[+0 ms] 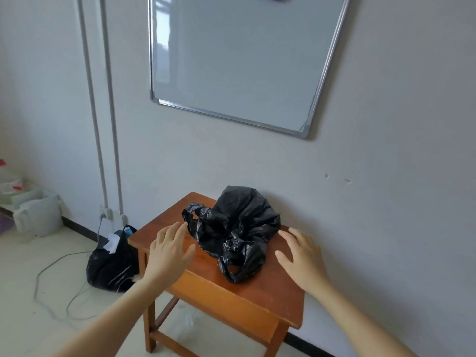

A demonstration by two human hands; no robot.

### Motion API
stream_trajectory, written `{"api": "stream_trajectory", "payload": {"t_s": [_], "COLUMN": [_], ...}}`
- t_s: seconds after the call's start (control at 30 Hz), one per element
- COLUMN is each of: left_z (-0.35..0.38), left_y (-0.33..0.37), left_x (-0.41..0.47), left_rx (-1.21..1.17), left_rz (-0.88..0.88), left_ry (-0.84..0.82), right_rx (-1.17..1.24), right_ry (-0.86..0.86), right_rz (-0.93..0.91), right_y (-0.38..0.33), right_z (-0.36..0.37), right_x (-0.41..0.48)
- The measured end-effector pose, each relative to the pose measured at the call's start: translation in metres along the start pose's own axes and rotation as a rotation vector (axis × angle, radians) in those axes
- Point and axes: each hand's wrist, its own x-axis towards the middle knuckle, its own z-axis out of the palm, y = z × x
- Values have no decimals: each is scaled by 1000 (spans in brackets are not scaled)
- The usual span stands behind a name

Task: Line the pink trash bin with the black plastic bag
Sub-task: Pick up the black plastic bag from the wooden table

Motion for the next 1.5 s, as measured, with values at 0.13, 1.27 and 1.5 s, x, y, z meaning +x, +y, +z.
{"api": "stream_trajectory", "payload": {"t_s": [0.13,1.27,1.5], "left_z": [42,222,256], "left_y": [-1,56,65], "left_x": [28,196,170], "left_rx": [33,301,253], "left_rz": [-7,-298,-338], "left_ry": [-105,-327,-531], "right_rx": [-48,-384,-448], "right_ry": [-230,-532,-803], "right_rz": [-22,-866,-762], "right_y": [28,63,147], "right_z": [48,155,158], "right_x": [14,351,321]}}
